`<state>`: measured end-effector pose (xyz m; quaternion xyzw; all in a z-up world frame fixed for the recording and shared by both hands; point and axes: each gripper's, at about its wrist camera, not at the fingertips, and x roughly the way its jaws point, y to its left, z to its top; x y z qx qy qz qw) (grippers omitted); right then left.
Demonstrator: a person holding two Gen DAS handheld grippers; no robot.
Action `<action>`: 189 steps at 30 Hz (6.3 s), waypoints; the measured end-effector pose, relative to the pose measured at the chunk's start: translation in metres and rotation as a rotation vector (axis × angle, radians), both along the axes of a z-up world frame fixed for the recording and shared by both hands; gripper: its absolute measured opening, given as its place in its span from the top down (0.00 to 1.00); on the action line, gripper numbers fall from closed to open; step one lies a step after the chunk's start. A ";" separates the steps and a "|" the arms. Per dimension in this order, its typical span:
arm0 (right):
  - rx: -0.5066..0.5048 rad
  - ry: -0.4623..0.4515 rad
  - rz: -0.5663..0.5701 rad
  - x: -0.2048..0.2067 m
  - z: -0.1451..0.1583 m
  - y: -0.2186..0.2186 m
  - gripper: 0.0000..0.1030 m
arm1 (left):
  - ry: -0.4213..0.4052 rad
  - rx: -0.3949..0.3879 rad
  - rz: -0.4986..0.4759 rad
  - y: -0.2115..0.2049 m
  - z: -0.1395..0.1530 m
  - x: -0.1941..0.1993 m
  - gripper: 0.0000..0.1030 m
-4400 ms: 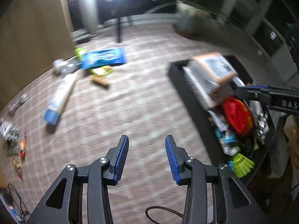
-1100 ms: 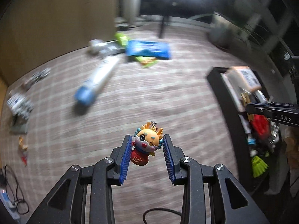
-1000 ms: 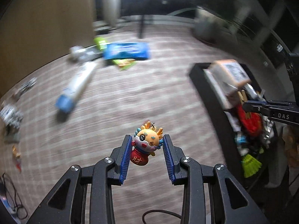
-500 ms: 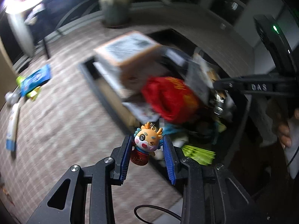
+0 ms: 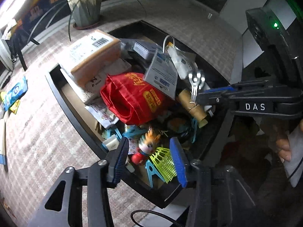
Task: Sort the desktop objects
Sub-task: 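Carry the clothespin and keychain to the bin and open both tools, then move both tools to the white AQUA sunscreen bottle and close on it, then carry the sunscreen bottle with both tools and release it into the bin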
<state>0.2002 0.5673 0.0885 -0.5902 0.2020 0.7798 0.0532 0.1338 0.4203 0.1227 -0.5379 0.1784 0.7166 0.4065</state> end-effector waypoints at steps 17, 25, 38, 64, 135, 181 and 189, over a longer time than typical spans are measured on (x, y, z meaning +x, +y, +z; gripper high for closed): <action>0.048 0.008 0.033 -0.025 0.007 -0.025 0.76 | 0.019 -0.015 0.107 -0.040 0.000 -0.026 0.59; 0.077 0.038 0.098 -0.048 0.017 -0.064 0.76 | 0.066 -0.026 0.210 -0.082 0.008 -0.046 0.60; 0.086 0.092 0.231 -0.083 0.035 -0.156 0.75 | 0.165 -0.018 0.343 -0.154 0.030 -0.063 0.60; -0.009 0.099 0.347 -0.208 0.021 -0.282 0.68 | 0.080 -0.032 0.598 -0.300 -0.002 -0.171 0.60; -0.372 0.079 0.281 -0.237 -0.013 -0.253 0.63 | 0.048 0.053 0.481 -0.213 -0.012 -0.152 0.58; -0.147 0.095 -0.052 -0.042 0.019 -0.033 0.62 | 0.062 0.004 0.097 -0.023 0.004 -0.016 0.58; -0.120 0.106 0.031 -0.060 0.023 -0.073 0.62 | 0.117 -0.012 0.217 -0.074 0.017 -0.031 0.57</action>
